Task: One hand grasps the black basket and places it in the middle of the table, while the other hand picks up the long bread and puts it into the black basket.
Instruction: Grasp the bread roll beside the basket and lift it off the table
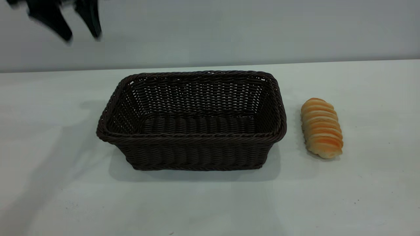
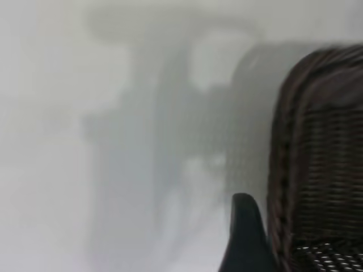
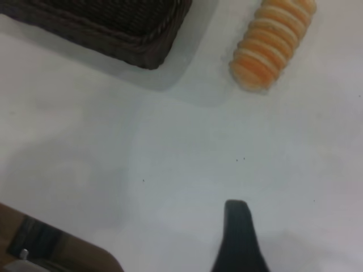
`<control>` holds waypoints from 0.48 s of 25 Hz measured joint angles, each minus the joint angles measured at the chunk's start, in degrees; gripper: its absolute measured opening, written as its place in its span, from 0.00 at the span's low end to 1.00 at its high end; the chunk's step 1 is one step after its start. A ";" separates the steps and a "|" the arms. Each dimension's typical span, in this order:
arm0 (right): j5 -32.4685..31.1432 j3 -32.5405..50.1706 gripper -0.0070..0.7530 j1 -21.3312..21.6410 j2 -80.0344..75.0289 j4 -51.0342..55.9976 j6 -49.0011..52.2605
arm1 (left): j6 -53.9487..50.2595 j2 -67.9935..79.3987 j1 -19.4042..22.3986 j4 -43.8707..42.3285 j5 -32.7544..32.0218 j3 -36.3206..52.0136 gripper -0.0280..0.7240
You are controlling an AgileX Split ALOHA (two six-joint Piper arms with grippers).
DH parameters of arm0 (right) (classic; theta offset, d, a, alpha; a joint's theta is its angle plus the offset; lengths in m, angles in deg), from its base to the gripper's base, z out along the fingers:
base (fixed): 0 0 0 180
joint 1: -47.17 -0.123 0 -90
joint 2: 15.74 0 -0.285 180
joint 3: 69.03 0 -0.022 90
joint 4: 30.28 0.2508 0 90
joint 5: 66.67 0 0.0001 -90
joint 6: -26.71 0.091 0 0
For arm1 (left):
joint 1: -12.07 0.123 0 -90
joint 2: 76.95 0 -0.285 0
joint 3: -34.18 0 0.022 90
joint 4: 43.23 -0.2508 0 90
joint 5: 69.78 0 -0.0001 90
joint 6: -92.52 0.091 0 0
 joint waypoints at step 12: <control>15.48 -14.09 0.72 -1.43 -33.06 5.81 -2.83 | 1.00 -9.12 -0.19 0.00 -2.73 -0.49 0.74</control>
